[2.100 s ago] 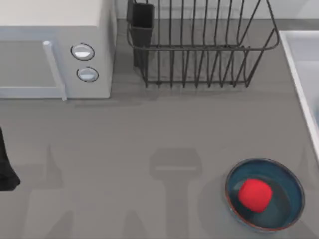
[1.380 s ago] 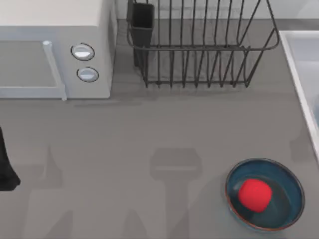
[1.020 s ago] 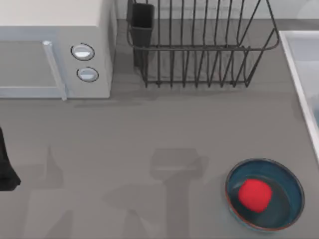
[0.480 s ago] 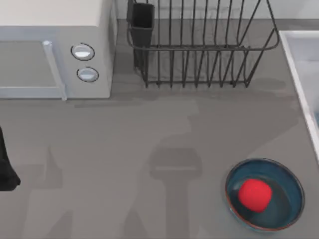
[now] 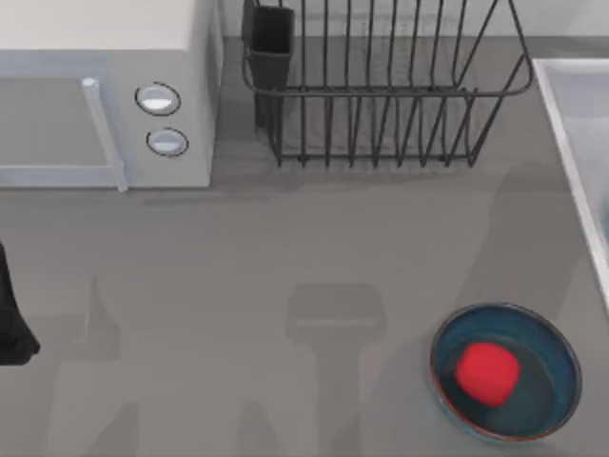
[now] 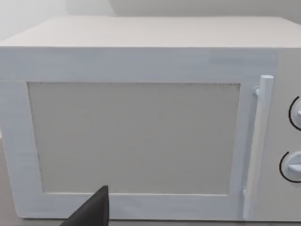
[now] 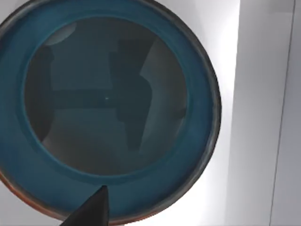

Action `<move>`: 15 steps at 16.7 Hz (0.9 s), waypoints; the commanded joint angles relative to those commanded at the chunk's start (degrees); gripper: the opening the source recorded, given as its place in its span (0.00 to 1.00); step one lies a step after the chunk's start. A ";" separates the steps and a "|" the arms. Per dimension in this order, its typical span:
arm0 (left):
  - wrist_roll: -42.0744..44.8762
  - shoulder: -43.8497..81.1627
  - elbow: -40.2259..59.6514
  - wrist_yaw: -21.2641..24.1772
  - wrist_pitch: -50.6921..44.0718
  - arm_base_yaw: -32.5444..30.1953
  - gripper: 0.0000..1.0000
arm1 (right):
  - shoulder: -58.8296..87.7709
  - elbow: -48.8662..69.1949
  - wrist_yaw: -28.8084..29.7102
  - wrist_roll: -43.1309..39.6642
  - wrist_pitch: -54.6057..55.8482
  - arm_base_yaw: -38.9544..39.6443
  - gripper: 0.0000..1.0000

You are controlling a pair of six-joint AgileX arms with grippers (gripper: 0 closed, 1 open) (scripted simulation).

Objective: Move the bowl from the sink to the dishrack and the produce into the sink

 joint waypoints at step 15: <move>0.00 0.00 0.00 0.00 0.00 0.00 1.00 | 8.54 -1.65 0.05 -0.01 7.98 -0.23 1.00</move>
